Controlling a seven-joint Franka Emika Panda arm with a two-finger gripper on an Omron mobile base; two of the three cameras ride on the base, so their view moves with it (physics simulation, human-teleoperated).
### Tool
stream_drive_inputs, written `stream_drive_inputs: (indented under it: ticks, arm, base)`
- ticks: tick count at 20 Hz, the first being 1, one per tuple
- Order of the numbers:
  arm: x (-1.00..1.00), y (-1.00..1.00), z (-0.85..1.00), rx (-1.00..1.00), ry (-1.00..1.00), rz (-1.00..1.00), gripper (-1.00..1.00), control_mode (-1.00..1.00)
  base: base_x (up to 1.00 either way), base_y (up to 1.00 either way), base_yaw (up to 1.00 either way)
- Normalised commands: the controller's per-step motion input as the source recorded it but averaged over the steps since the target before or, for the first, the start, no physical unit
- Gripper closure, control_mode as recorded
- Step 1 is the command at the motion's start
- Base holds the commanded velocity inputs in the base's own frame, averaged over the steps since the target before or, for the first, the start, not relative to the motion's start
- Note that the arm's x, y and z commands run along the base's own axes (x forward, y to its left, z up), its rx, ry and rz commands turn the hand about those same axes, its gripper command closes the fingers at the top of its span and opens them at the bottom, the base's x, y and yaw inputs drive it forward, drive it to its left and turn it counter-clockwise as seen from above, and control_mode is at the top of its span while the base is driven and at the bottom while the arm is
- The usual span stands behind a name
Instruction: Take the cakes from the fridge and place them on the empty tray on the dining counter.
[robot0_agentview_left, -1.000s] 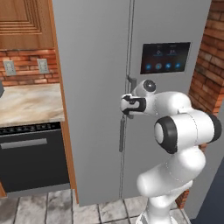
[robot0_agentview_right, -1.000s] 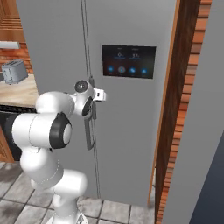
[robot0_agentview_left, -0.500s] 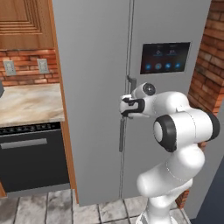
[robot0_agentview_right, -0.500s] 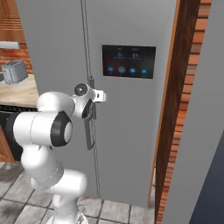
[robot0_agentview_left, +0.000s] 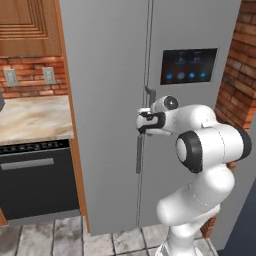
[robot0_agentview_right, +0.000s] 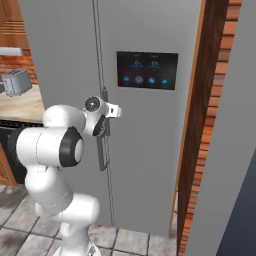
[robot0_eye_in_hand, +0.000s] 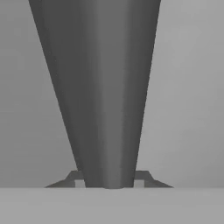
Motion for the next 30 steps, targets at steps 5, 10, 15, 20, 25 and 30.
stream_drive_inputs:
  ticks: [5, 10, 15, 20, 25, 30]
  arm:
    - [-0.53, -0.81, 0.00, 0.15, 0.06, -0.13, 1.00, -1.00]
    - [-0.84, -0.96, 0.00, 0.04, -0.11, -0.13, 1.00, -1.00]
    - [-0.86, -0.99, 0.00, 0.00, -0.17, -0.15, 1.00, -1.00]
    - [-0.56, -0.99, -0.10, 0.00, -0.06, -0.35, 1.00, -1.00]
    - [-0.53, -1.00, -0.12, 0.00, 0.00, -0.41, 1.00, -1.00]
    - [-0.71, -1.00, -0.01, 0.09, 0.00, -0.36, 1.00, -1.00]
  base:
    - [0.00, 0.00, 0.00]
    - [0.00, 0.00, 0.00]
    - [0.00, 0.00, 0.00]
    - [0.00, 0.00, 0.00]
    - [0.00, 0.00, 0.00]
    - [0.00, 0.00, 0.00]
